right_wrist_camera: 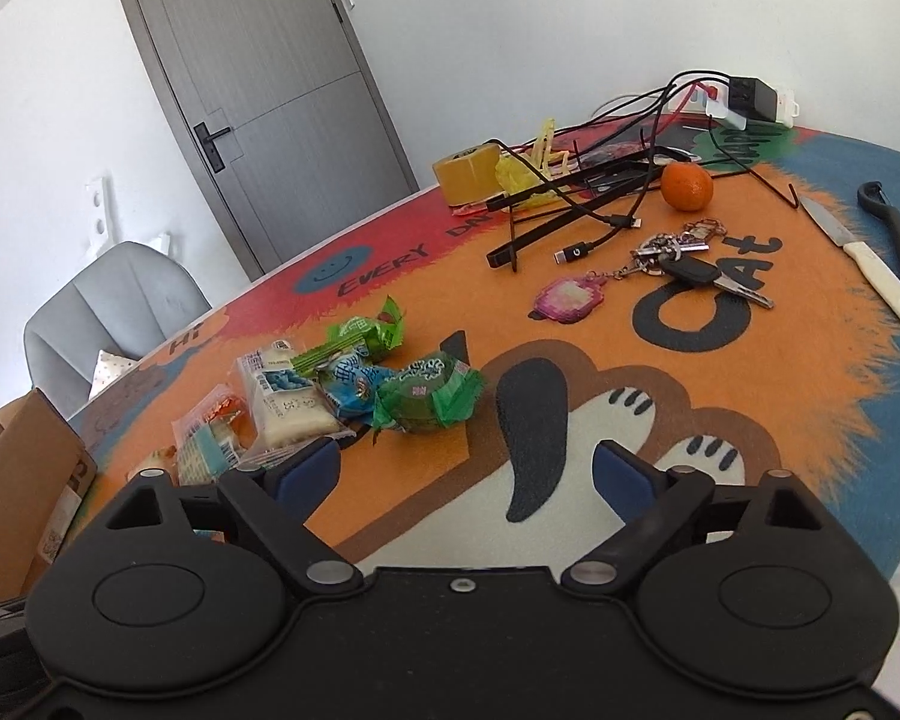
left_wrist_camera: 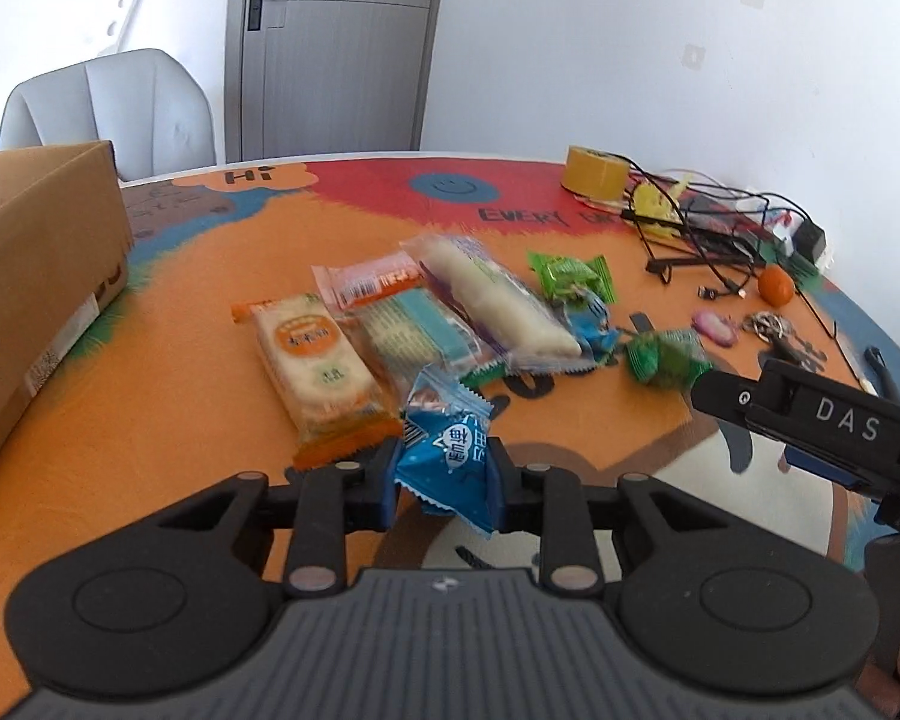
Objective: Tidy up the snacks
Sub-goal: 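Grasp blue candy with left tool while right tool grasps green candy, then carry blue and green candies over the box and open both tools, then return both tools from the box to the snack pile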
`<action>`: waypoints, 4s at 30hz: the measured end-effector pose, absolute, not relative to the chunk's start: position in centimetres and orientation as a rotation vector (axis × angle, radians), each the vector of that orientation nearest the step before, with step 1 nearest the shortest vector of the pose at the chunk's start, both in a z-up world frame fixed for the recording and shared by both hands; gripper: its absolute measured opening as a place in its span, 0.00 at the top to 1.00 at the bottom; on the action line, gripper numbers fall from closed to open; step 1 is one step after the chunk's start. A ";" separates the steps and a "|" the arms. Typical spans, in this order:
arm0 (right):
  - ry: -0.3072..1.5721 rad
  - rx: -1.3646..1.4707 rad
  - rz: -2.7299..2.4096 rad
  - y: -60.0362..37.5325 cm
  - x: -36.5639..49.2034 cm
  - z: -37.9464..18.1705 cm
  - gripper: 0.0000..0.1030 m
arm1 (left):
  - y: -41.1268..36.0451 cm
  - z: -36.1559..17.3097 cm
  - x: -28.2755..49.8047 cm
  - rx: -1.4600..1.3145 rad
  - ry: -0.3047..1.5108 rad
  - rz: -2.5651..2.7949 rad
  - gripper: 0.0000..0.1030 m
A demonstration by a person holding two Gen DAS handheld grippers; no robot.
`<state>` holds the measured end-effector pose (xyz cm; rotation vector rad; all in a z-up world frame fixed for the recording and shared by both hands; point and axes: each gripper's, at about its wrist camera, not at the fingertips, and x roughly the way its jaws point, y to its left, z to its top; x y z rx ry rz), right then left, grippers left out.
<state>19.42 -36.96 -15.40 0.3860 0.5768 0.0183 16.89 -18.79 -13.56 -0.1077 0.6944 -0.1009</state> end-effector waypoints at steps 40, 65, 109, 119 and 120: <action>0.539 0.328 0.017 -32.3 20.2 -12.1 0.59 | -10.2 -8.6 13.6 -0.217 0.525 0.034 0.74; 0.442 0.277 0.191 -25.4 17.2 -7.1 0.58 | -3.5 -4.5 9.8 -0.279 0.385 0.159 0.74; 0.459 0.178 0.515 -8.1 19.4 -4.9 0.58 | 9.3 -5.0 9.4 -0.425 0.356 0.367 0.59; 0.462 0.173 0.567 -5.8 18.9 -4.2 0.58 | 11.1 -4.9 7.9 -0.440 0.341 0.424 0.35; 0.467 0.174 0.572 -5.6 19.0 -4.2 0.57 | 11.3 -4.9 7.7 -0.441 0.337 0.428 0.30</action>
